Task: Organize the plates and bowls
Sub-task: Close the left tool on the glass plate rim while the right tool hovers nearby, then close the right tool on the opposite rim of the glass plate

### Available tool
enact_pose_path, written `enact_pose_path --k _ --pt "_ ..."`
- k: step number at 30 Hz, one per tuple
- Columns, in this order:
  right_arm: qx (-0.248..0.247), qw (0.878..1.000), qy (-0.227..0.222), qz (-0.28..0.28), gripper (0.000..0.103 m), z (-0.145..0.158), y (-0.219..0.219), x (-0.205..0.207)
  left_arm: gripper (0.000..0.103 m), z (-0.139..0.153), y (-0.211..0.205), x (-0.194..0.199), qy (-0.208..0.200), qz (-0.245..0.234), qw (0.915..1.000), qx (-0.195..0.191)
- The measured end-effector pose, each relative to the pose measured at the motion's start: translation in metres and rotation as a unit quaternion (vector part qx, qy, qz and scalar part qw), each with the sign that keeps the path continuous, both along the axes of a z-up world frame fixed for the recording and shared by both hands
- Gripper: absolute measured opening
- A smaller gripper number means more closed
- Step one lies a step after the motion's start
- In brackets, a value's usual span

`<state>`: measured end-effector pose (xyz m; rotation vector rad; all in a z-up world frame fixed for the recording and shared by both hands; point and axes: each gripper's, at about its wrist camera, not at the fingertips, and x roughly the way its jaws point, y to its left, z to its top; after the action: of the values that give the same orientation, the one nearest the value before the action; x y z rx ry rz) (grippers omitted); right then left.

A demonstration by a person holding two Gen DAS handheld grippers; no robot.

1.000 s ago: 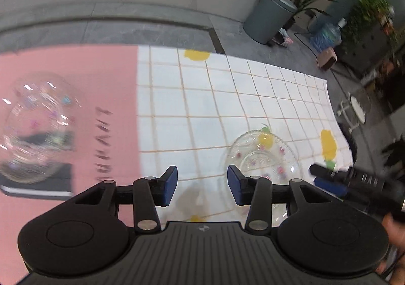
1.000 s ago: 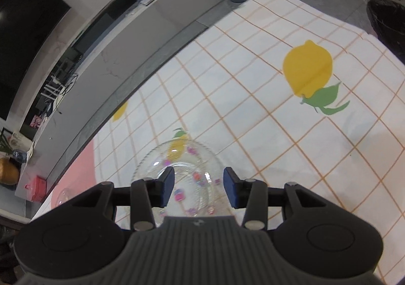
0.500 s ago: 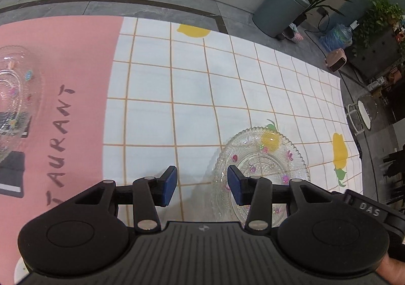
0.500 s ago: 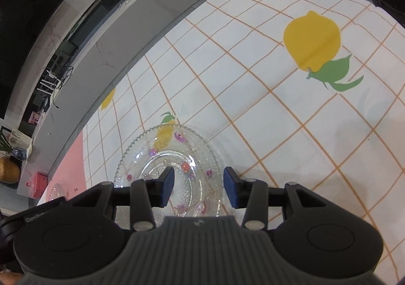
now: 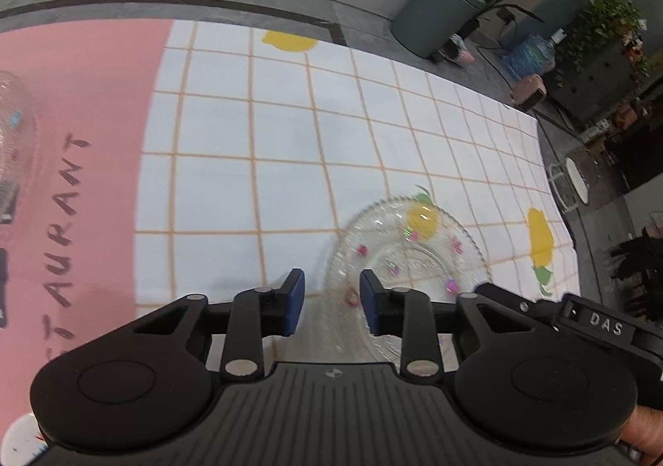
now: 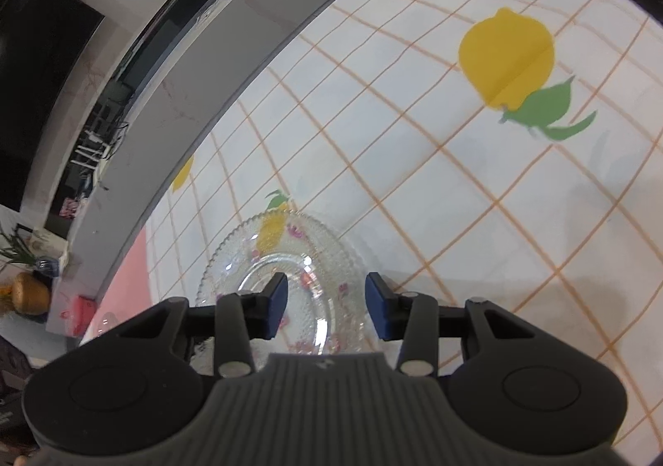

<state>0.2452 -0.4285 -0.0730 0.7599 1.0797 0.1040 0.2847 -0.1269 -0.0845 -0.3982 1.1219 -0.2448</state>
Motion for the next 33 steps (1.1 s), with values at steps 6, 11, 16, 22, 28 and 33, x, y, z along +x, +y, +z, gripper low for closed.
enact_pose_path --k 6,11,16,22,28,33 --pt "0.002 1.000 -0.004 0.009 0.043 -0.001 -0.001 -0.001 0.033 0.002 -0.008 -0.001 0.002 -0.005 1.0000 0.005" --pt "-0.015 1.000 -0.020 0.017 0.044 0.000 0.003 -0.001 0.029 0.004 -0.015 -0.002 -0.001 -0.010 0.9995 0.029" --pt "-0.020 0.999 -0.027 -0.025 0.021 -0.006 -0.005 -0.002 0.024 0.003 -0.017 -0.004 0.004 -0.012 0.9993 0.035" --pt "-0.005 0.999 -0.038 -0.015 0.030 -0.008 -0.006 -0.001 0.022 0.002 -0.014 -0.004 0.006 -0.009 0.9994 0.032" --pt "-0.013 1.000 -0.012 0.005 0.008 -0.006 0.001 0.002 0.019 0.006 -0.011 -0.004 -0.004 0.001 0.9979 0.065" --pt "-0.012 1.000 -0.014 0.018 0.007 -0.001 0.006 0.002 0.018 0.007 0.000 -0.007 0.000 0.018 0.9985 0.052"
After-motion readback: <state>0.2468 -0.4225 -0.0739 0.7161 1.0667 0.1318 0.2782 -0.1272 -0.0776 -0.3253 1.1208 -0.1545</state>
